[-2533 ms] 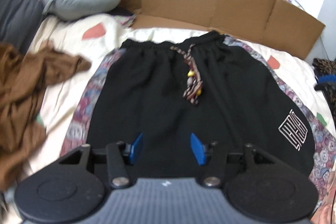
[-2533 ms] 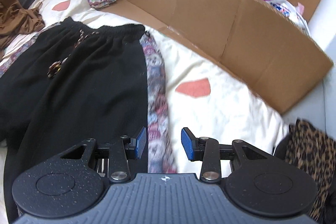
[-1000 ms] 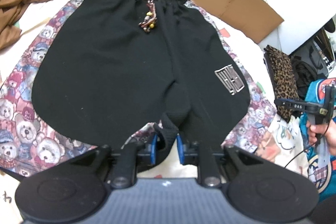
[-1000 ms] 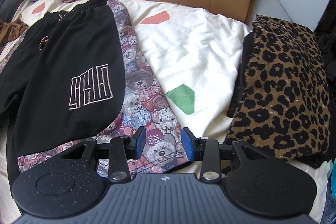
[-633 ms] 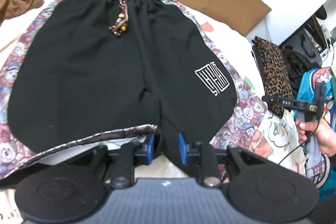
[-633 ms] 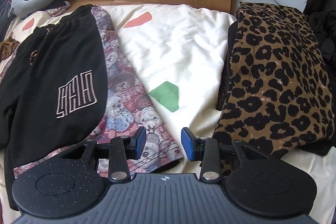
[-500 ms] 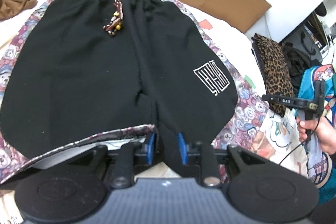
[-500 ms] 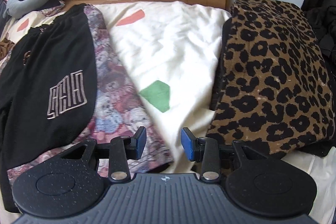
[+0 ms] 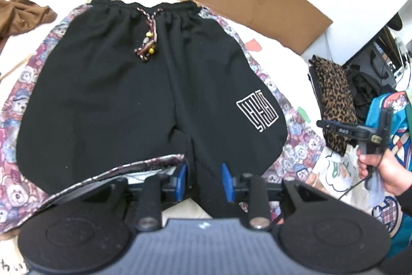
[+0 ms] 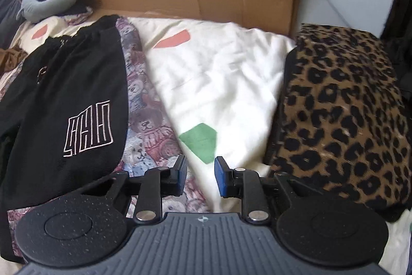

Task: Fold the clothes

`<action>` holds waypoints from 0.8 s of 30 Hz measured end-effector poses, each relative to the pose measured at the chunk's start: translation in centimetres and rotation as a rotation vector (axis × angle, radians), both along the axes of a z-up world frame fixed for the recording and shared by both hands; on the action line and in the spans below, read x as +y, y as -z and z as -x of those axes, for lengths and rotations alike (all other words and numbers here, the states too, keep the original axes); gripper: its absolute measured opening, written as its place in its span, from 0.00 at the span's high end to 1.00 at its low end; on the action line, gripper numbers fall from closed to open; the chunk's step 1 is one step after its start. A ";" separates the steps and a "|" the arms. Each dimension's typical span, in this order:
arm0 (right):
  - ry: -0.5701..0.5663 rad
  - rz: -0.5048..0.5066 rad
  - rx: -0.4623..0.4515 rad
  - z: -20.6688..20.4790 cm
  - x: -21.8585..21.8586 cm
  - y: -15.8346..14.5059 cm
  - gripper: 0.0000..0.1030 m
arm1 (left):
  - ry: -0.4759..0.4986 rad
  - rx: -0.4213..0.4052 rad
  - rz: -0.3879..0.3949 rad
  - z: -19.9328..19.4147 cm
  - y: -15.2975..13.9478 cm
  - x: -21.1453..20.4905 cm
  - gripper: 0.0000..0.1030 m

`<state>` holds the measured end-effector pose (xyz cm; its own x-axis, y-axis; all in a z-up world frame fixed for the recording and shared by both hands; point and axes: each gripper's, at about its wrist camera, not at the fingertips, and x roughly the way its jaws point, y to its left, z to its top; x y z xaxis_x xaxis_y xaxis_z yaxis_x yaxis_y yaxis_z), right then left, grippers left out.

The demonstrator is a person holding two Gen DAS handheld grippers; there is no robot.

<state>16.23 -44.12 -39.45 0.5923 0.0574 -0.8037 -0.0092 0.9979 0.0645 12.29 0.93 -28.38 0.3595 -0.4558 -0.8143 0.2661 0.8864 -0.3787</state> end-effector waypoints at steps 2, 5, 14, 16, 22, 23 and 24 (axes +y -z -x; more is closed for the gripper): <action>0.000 -0.028 0.041 -0.8 -0.1 0.8 0.71 | -0.004 -0.004 0.008 0.3 -0.6 0.3 0.69; 0.022 -0.077 0.094 -1.4 -0.4 2.2 0.71 | 0.000 -0.011 0.014 0.6 -1.5 0.7 0.69; -0.072 -0.049 0.061 -0.2 2.3 0.7 1.00 | 0.021 -0.005 0.047 0.1 -1.5 -0.1 0.70; -0.096 -0.042 0.056 0.1 3.2 0.1 1.00 | 0.035 -0.022 0.058 -0.1 -1.9 -0.7 0.70; -0.173 -0.033 0.077 0.4 6.1 0.1 1.00 | 0.046 -0.055 0.055 -0.7 -3.4 -1.4 0.70; -0.175 -0.030 0.084 0.4 6.4 0.5 1.00 | 0.051 -0.060 0.060 -0.7 -3.7 -1.5 0.70; -0.175 -0.028 0.092 0.4 6.6 0.8 1.00 | 0.055 -0.065 0.066 -0.7 -3.9 -1.6 0.70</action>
<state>15.82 -37.47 -40.26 0.4956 0.1764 -0.8505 -0.1753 0.9793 0.1010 12.99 -0.68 -24.45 0.3838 -0.5279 -0.7577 0.3394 0.8437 -0.4159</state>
